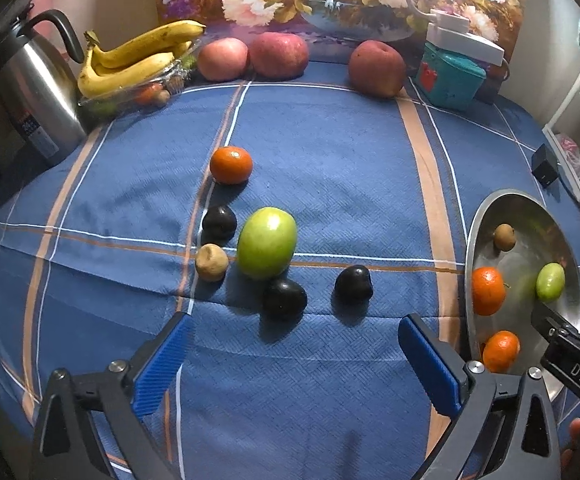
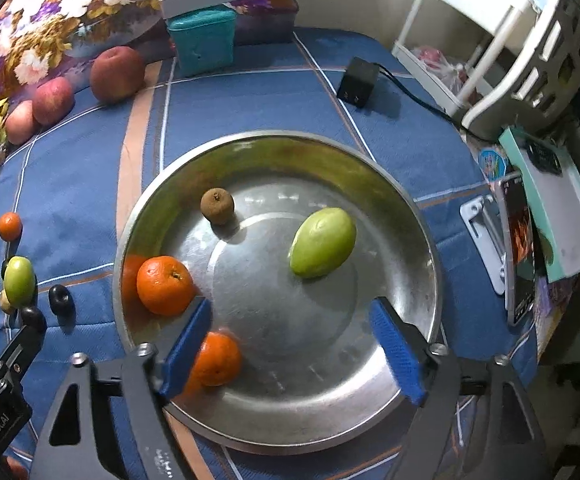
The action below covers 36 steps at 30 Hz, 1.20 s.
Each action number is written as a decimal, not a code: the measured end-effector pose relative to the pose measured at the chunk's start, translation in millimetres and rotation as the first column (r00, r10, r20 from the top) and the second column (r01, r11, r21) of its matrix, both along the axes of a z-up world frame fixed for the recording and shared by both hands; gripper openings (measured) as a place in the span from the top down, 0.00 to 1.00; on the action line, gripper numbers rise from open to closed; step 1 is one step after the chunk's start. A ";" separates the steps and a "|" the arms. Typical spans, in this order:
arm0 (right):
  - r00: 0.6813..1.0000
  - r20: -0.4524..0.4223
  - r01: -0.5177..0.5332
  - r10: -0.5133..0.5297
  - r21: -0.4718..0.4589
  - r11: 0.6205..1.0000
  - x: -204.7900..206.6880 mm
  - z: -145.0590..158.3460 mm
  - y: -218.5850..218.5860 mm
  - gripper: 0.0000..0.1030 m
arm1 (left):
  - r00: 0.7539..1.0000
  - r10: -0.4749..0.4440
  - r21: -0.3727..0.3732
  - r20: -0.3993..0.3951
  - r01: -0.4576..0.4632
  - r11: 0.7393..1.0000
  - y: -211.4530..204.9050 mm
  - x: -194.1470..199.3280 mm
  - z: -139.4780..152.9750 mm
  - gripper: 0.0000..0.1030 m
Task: Organize fruits
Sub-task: 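Withdraw both open tools from the bowl back toward the fruit row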
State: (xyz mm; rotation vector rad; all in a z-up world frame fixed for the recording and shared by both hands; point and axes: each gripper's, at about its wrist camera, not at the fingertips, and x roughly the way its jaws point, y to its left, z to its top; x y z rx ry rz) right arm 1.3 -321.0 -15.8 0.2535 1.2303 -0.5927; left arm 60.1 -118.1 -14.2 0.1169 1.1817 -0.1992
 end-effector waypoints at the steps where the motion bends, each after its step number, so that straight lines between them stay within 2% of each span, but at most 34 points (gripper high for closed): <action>1: 1.000 -0.002 0.000 0.000 -0.004 1.000 -0.2 -0.4 -0.7 0.00 | 1.000 0.000 -0.005 -0.001 0.000 1.000 0.1 -0.1 0.0 0.00; 13: 1.000 0.016 0.012 -0.012 -0.002 1.000 -1.5 1.5 -4.2 0.00 | 1.000 0.011 0.004 0.004 -0.011 1.000 3.4 3.0 2.6 0.00; 19: 1.000 0.022 -0.003 0.004 -0.004 1.000 -0.2 2.1 -0.6 0.00 | 0.995 0.070 0.092 0.078 -0.077 0.993 13.1 11.2 13.8 0.00; 21: 0.999 0.027 -0.019 0.019 -0.002 1.000 1.3 3.2 2.6 0.00 | 0.992 0.091 0.094 0.087 -0.099 0.991 19.8 15.2 15.4 0.00; 24: 0.999 0.029 -0.035 0.035 -0.003 0.999 4.1 4.6 8.0 0.00 | 0.988 0.124 0.102 0.093 -0.134 0.986 28.0 18.0 16.4 0.00; 29: 0.998 0.031 -0.053 0.053 -0.002 0.999 7.6 5.8 15.2 0.00 | 0.978 0.176 0.179 0.107 -0.193 0.965 39.7 24.1 16.3 0.00; 36: 0.996 0.039 -0.074 0.074 -0.002 0.997 13.4 8.8 27.7 0.00 | 0.969 0.228 0.212 0.093 -0.243 0.946 69.1 34.7 16.3 0.00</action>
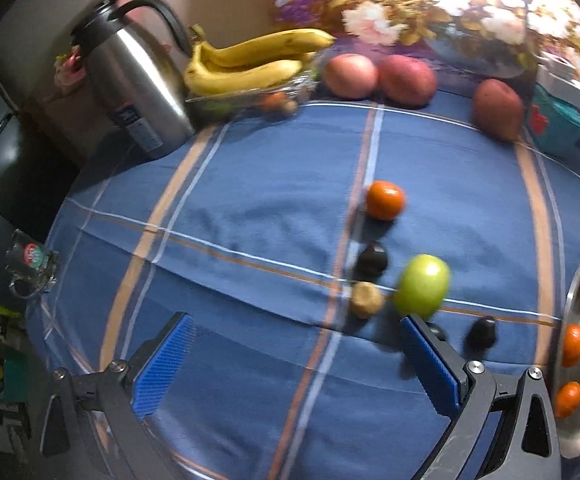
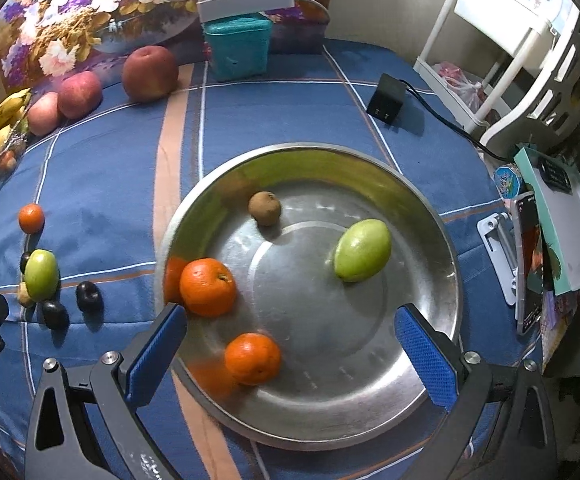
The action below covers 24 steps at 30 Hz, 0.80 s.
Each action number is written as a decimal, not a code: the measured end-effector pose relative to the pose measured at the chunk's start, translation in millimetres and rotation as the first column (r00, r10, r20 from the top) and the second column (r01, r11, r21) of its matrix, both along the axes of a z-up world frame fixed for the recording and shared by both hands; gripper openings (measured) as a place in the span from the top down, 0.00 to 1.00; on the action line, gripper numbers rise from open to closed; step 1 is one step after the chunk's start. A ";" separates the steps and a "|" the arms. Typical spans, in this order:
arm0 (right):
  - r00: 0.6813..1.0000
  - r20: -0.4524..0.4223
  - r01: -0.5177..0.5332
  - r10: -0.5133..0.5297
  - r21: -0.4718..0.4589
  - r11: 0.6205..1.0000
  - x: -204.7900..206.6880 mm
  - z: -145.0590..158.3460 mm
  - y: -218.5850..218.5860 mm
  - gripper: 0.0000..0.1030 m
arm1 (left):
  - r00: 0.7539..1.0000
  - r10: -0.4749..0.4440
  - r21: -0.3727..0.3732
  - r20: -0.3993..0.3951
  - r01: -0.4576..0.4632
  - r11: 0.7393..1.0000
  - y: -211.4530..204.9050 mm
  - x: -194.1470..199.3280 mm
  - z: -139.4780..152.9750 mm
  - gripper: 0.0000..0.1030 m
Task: Organize fruits
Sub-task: 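Withdraw both open tools from the bowl back toward the fruit row, then close the right tool on a black plum while the left tool grasps a small brown kiwi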
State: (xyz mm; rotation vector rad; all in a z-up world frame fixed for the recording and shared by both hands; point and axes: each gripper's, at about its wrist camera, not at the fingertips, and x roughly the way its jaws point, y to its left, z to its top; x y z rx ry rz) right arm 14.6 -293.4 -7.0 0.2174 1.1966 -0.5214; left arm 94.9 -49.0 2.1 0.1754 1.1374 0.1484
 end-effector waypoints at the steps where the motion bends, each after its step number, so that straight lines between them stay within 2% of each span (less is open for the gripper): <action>1: 1.000 0.003 -0.004 0.004 0.002 1.000 0.8 0.6 1.9 0.00 | 1.000 0.016 0.007 -0.004 -0.016 1.000 6.4 1.4 0.0 0.00; 5: 0.999 0.006 -0.035 0.035 -0.002 0.999 9.3 3.1 17.7 0.00 | 0.997 0.073 0.006 -0.032 -0.073 0.997 33.9 7.9 -3.0 0.00; 10: 0.995 0.013 -0.100 0.100 0.003 0.995 21.8 5.7 47.1 0.00 | 0.992 0.110 -0.050 -0.055 -0.113 0.992 62.1 10.7 -3.8 0.00; 24: 0.974 0.055 -0.223 0.220 0.063 0.973 42.8 3.8 108.0 0.00 | 0.990 0.142 -0.128 -0.025 -0.144 0.981 105.1 15.4 6.1 0.00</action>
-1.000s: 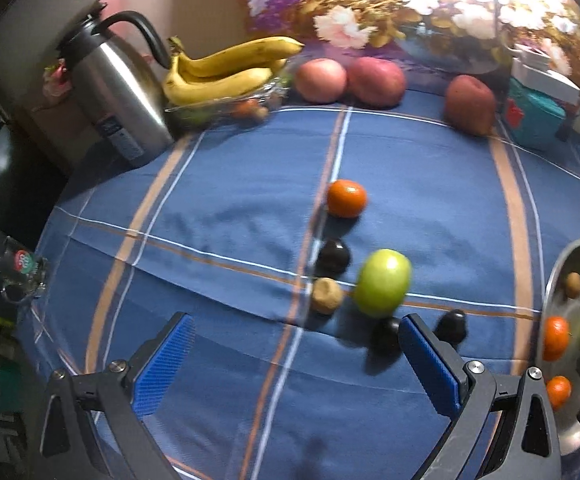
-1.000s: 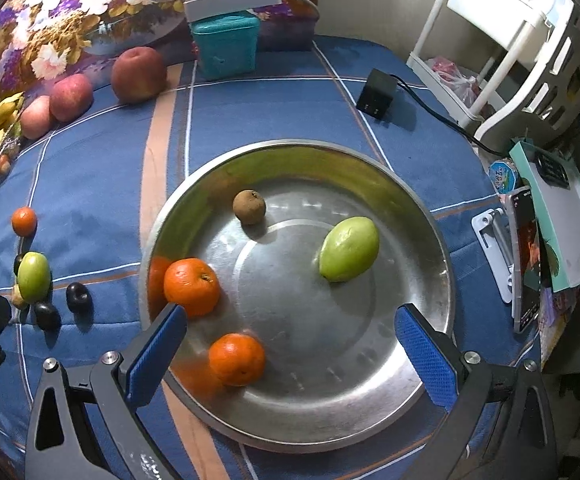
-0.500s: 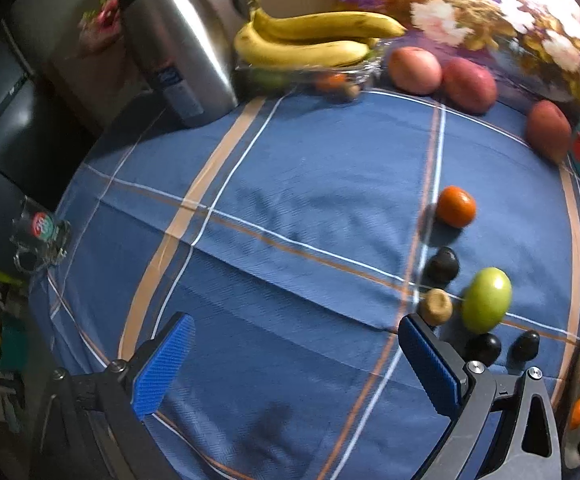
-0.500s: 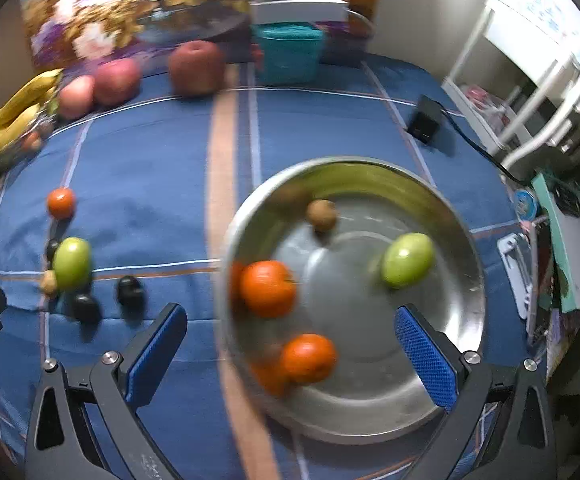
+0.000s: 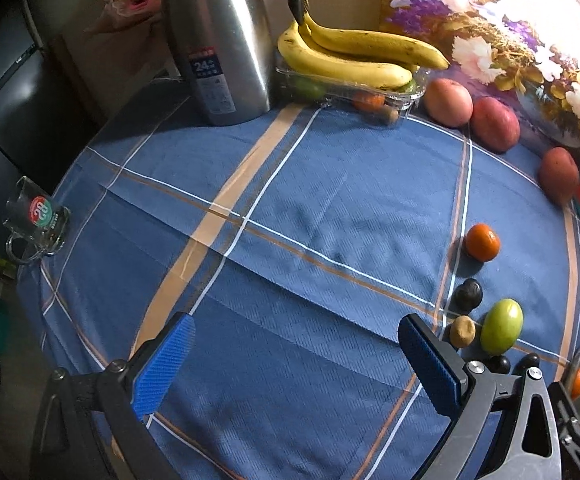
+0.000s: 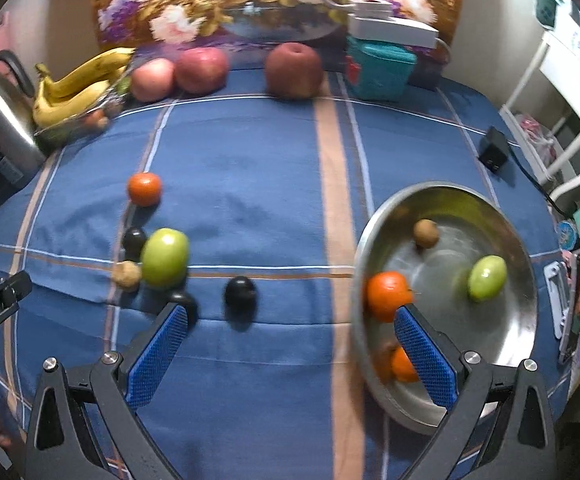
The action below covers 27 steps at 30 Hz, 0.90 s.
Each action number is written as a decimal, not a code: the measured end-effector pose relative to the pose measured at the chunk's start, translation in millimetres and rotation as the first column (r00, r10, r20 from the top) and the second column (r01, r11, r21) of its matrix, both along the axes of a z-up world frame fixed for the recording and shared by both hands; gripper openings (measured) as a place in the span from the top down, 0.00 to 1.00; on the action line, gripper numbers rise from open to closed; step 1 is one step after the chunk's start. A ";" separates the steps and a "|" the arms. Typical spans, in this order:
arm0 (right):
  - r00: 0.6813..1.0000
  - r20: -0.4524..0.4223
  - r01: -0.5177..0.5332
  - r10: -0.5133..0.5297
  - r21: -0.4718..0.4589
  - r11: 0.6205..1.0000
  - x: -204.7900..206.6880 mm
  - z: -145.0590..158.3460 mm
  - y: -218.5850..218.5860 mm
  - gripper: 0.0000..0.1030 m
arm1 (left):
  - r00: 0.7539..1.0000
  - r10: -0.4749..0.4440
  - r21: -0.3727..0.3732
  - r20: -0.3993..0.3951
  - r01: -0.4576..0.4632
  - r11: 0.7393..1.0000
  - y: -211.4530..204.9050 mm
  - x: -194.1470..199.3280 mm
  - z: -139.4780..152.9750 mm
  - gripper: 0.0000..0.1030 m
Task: Organize fruits
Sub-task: 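Close the right tool on a black plum while the left tool grasps a small brown kiwi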
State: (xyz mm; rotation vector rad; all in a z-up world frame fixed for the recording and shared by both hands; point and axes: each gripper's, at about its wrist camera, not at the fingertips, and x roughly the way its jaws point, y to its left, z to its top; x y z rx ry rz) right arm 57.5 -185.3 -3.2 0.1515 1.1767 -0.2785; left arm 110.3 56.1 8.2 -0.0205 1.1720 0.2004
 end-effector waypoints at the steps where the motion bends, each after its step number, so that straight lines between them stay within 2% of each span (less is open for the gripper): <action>1: 1.000 -0.002 -0.007 0.007 0.004 1.000 1.0 -1.8 3.7 0.00 | 1.000 -0.003 -0.001 0.000 0.003 1.000 -0.3 0.8 -0.2 0.00; 4: 1.000 -0.012 -0.017 0.017 0.005 1.000 6.1 -6.4 11.3 0.00 | 1.000 -0.024 -0.013 -0.004 0.024 1.000 -3.0 1.9 -3.0 0.00; 8: 1.000 -0.013 -0.021 0.022 0.019 1.000 9.9 -8.2 16.4 0.00 | 0.999 -0.049 -0.066 -0.020 0.047 0.997 -10.3 4.9 -10.7 0.00; 17: 1.000 -0.004 -0.007 0.007 0.053 0.999 18.8 -18.4 10.5 0.00 | 0.994 -0.100 -0.158 0.044 0.105 0.982 -29.7 11.3 -13.5 0.00; 22: 1.000 -0.012 0.029 -0.028 0.099 0.995 22.4 -26.0 0.0 0.00 | 0.988 -0.156 -0.215 0.000 0.153 0.965 -42.0 18.4 -27.1 0.00; 27: 0.999 -0.022 0.048 -0.045 0.135 0.990 24.8 -32.8 -6.7 0.00 | 0.977 -0.212 -0.204 -0.025 0.203 0.958 -58.7 23.6 -40.7 0.03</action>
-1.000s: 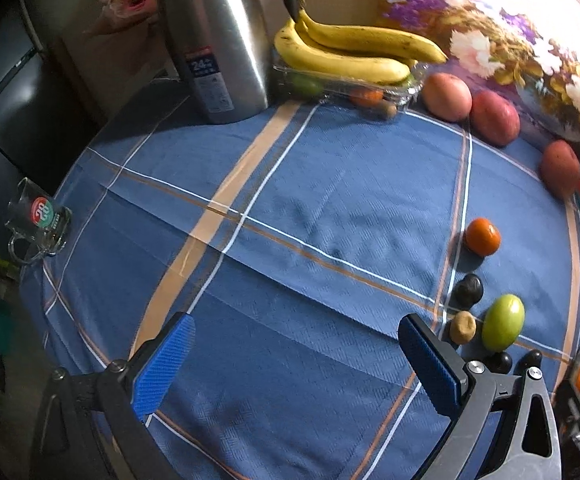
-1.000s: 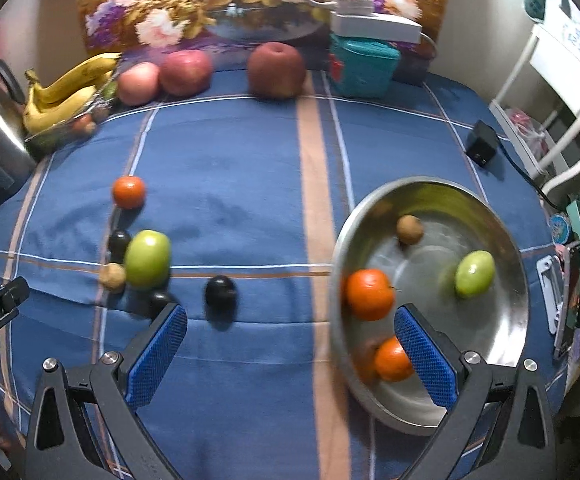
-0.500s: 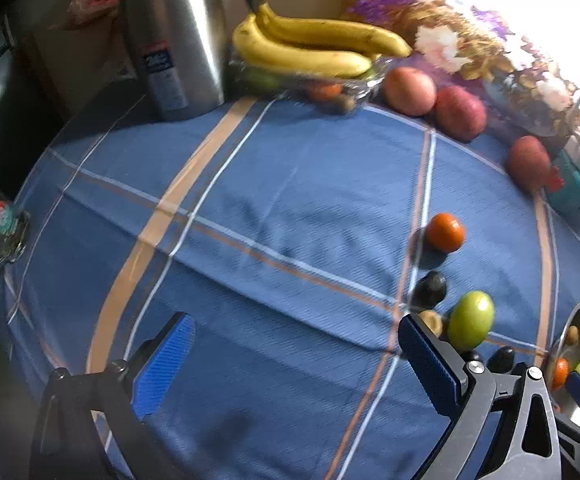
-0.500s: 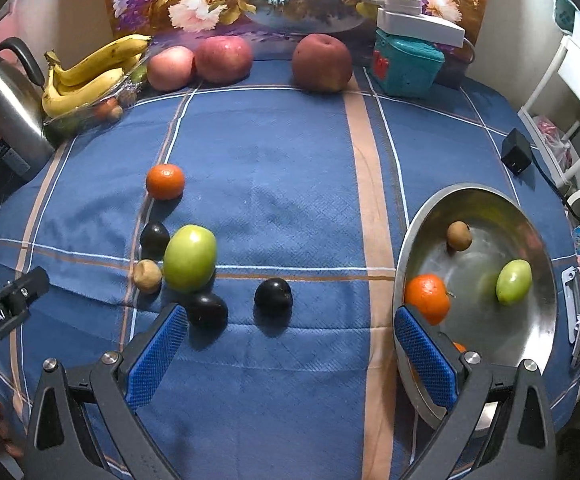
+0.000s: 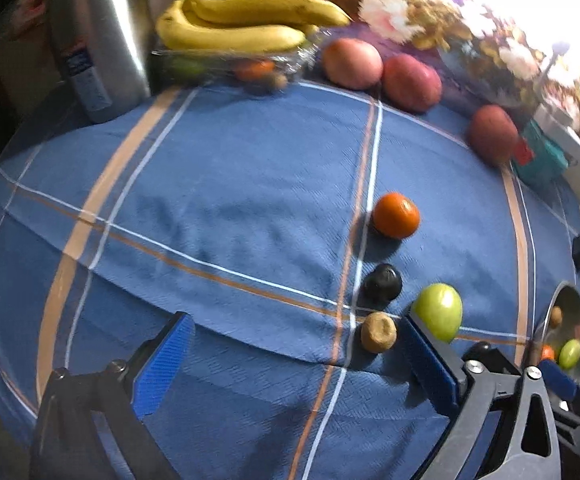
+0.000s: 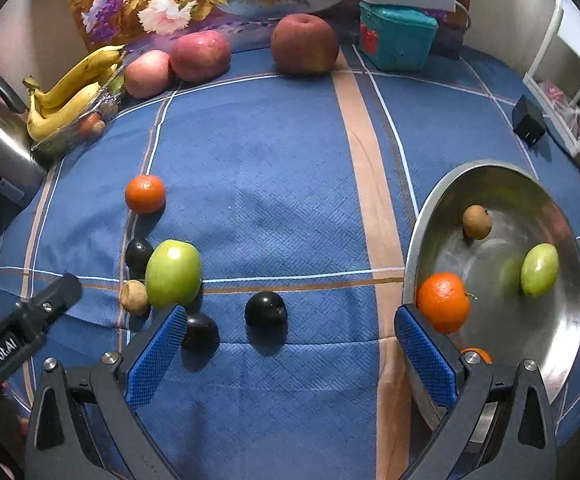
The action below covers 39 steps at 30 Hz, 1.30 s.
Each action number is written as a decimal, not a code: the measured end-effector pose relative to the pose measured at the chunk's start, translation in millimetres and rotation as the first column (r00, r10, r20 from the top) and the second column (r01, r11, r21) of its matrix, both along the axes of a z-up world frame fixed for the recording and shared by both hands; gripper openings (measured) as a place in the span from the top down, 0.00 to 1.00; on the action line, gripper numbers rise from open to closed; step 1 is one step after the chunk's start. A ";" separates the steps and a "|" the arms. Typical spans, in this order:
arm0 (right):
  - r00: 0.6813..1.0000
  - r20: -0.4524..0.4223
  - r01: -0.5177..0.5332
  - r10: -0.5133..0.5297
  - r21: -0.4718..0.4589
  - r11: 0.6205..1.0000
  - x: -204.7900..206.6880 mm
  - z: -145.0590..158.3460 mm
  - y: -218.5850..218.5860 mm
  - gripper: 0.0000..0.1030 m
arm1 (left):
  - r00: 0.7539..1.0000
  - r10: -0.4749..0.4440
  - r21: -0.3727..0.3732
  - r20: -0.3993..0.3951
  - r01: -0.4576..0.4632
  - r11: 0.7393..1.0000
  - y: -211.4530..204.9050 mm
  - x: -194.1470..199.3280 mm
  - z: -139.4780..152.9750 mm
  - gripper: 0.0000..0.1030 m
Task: Organize fruits
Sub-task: 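Close the right tool on a black plum while the left tool grasps a small brown kiwi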
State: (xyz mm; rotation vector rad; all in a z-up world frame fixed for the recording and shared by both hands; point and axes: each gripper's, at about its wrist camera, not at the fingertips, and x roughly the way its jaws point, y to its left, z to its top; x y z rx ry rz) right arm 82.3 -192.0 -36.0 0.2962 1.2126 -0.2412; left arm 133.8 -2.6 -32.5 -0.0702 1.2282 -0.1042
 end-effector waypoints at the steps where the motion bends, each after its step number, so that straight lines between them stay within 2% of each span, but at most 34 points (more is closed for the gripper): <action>1: 1.000 -0.003 0.003 -0.003 0.002 1.000 0.5 -1.2 -0.8 0.00 | 1.000 -0.001 -0.006 -0.007 0.001 1.000 -0.6 0.4 -2.5 0.04; 5: 1.000 -0.015 0.009 -0.009 0.000 1.000 3.2 -5.8 -3.1 0.00 | 0.999 -0.006 -0.054 -0.042 0.004 0.999 -2.4 2.0 -11.8 0.11; 10: 1.000 0.001 0.012 -0.012 0.064 0.998 6.2 -8.1 -8.6 0.00 | 0.999 -0.008 -0.078 -0.051 0.004 0.997 -5.1 2.6 -15.0 0.14; 16: 1.000 0.014 -0.007 0.005 0.094 0.996 8.8 -9.6 -7.6 0.00 | 0.999 0.001 -0.086 -0.050 -0.005 0.996 -1.8 3.2 -14.7 0.14; 23: 0.999 0.043 -0.032 0.029 0.055 0.998 6.1 -3.9 -6.2 0.00 | 0.998 0.033 -0.107 -0.046 -0.038 0.994 4.3 3.4 -11.8 0.14; 28: 0.997 0.069 -0.038 0.034 0.053 0.998 5.2 0.9 -6.2 0.01 | 0.999 0.013 -0.127 -0.039 -0.018 0.992 1.9 3.3 -8.4 0.14; 29: 0.997 0.071 -0.040 0.036 0.055 0.998 4.6 1.6 -6.3 0.02 | 0.999 0.008 -0.136 -0.038 -0.013 0.991 1.6 3.3 -7.6 0.15; 33: 0.997 0.066 -0.043 0.040 0.049 0.998 5.5 0.4 -4.5 0.17 | 0.998 -0.001 -0.166 -0.057 -0.008 0.986 1.5 6.0 -9.1 0.21; 35: 0.997 0.061 -0.043 0.040 0.055 0.998 5.9 -2.0 -4.3 0.19 | 0.998 -0.004 -0.182 -0.068 -0.009 0.983 1.2 7.3 -10.9 0.26; 37: 0.997 0.060 -0.047 0.043 0.064 0.997 5.7 -3.4 -3.8 0.29 | 0.997 -0.009 -0.193 -0.075 -0.006 0.981 -1.1 7.6 -13.0 0.29; 39: 0.997 0.056 -0.051 0.047 0.066 0.997 6.5 -4.4 -2.3 0.34 | 0.997 -0.013 -0.201 -0.076 -0.002 0.980 -3.1 8.6 -13.6 0.34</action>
